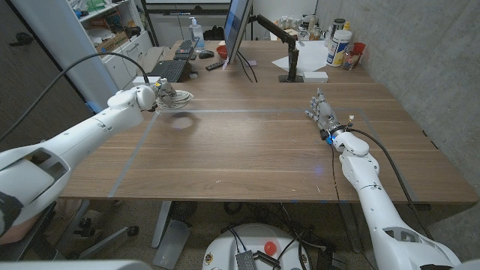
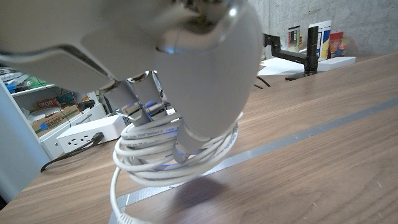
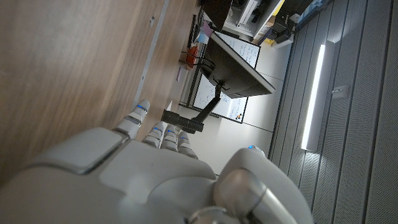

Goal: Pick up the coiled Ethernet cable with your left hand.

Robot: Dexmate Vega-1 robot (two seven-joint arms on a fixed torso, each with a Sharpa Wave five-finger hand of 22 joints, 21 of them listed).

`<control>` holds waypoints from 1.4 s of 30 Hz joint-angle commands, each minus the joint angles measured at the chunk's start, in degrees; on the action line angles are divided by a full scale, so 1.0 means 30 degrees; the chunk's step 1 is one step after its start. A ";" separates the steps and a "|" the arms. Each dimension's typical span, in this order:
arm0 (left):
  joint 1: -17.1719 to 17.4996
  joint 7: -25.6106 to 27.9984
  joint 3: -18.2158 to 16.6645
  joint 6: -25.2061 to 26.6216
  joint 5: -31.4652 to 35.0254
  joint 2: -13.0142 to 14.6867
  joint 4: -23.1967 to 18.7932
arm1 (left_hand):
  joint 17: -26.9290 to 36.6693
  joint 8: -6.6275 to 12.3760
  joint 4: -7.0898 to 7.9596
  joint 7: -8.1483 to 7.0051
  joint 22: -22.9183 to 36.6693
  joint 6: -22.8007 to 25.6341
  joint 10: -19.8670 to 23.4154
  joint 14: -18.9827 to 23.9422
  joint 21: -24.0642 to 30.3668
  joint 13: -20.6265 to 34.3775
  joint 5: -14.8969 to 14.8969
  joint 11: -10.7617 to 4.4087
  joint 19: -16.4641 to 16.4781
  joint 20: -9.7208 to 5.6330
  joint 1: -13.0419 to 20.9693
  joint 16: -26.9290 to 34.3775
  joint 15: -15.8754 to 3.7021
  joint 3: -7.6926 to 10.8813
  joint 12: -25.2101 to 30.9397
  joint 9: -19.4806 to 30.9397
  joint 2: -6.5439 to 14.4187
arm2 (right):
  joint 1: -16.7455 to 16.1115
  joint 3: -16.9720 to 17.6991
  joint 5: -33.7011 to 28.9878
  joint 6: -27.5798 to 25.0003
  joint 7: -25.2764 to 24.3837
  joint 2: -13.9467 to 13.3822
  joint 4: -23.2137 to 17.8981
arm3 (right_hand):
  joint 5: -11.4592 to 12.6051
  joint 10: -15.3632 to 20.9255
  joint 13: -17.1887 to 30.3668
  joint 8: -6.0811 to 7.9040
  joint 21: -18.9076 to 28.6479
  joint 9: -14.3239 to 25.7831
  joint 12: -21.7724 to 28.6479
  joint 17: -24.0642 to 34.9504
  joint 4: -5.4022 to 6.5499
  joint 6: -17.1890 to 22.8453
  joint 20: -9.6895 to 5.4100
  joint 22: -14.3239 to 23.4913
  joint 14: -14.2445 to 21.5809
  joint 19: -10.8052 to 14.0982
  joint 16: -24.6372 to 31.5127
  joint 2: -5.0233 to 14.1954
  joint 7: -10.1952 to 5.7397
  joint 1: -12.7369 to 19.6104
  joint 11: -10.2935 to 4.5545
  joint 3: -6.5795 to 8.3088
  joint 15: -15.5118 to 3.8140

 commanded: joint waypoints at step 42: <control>0.0564 -0.0119 -0.1325 0.1249 -0.0207 0.0838 -0.2772 | 0.0379 0.0399 -0.0066 -0.0070 0.0263 0.0349 0.0396 0.0432 0.1325 0.0103 0.0205 0.0094 -0.0386 -0.0509 0.0210 -0.0068 -0.2933 -0.0265 -0.0230 -0.0159 0.0451 | -0.0032 -0.0068 -0.0040 0.0102 0.0037 -0.0121 -0.0075 | -0.0086 -0.0150 0.0051 0.0114 0.0101 0.0034 0.0126 0.0056 0.0035 -0.0040 0.0132 0.0071 -0.0105 -0.0005 0.0092 0.0115 0.0059 0.0048 0.0094 -0.0148 0.0047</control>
